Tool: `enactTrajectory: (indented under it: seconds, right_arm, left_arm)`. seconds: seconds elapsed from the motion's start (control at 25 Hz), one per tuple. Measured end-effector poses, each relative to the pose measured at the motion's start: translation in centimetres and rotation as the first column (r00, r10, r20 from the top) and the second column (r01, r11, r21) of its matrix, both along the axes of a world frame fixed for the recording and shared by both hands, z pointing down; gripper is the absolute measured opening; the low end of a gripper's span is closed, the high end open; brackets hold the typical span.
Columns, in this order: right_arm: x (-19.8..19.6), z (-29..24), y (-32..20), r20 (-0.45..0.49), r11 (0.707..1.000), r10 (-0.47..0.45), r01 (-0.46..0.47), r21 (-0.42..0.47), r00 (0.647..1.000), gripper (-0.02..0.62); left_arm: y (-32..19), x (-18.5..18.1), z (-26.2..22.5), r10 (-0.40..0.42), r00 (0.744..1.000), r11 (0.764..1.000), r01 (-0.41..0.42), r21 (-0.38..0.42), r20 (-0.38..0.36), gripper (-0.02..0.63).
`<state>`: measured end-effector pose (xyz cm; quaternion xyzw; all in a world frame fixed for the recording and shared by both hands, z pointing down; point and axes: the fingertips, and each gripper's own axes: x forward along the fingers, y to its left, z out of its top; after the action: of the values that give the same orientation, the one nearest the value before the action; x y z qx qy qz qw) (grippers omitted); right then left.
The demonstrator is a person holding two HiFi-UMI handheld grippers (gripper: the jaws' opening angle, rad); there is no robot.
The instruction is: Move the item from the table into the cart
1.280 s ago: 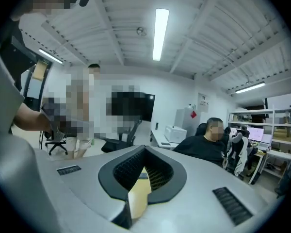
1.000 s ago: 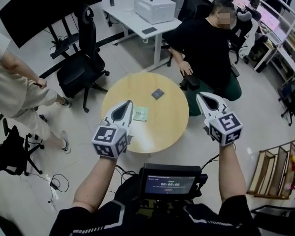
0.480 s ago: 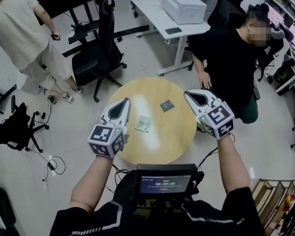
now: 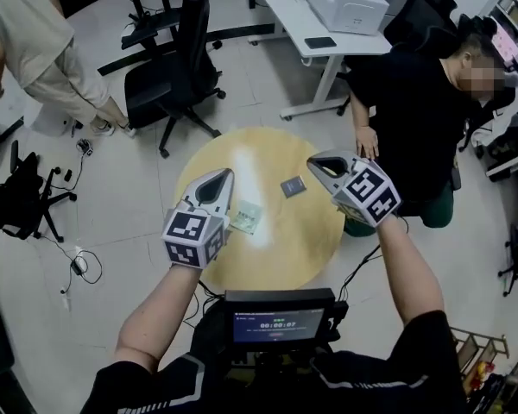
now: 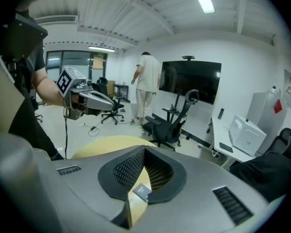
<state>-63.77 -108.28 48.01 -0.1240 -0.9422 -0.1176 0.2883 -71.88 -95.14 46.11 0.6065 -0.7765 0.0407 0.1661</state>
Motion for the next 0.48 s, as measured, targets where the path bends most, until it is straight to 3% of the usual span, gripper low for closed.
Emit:
enactTrajectory:
  seconds: [0.08,0.24,0.4,0.48]
  right_arm:
    - [-1.9,2.8,-0.3,-0.056,0.999,-0.048,0.049,0.006,0.997,0.039]
    - [-5.3,10.2,-1.0,-0.185,0.988,-0.150,0.154,0.007,0.971,0.047]
    - [-8.2,17.4,-2.0,-0.291,0.970,-0.226,0.242,0.019,0.929,0.170]
    - [-9.5,20.7,-2.4,-0.343,0.958,-0.261,0.286,0.023,0.902,0.172]
  left_arm:
    - [-0.9,-1.3,2.4,0.014,0.999,1.000,-0.014,-0.019,-0.031,0.000]
    - [-3.1,-3.0,8.2,0.066,0.996,0.994,-0.071,-0.080,-0.064,0.015]
    - [-5.0,-5.8,13.9,0.046,0.995,0.989,-0.058,-0.138,-0.090,0.015]
    - [-5.7,-7.0,16.9,0.042,0.992,0.983,-0.062,-0.171,-0.120,0.017]
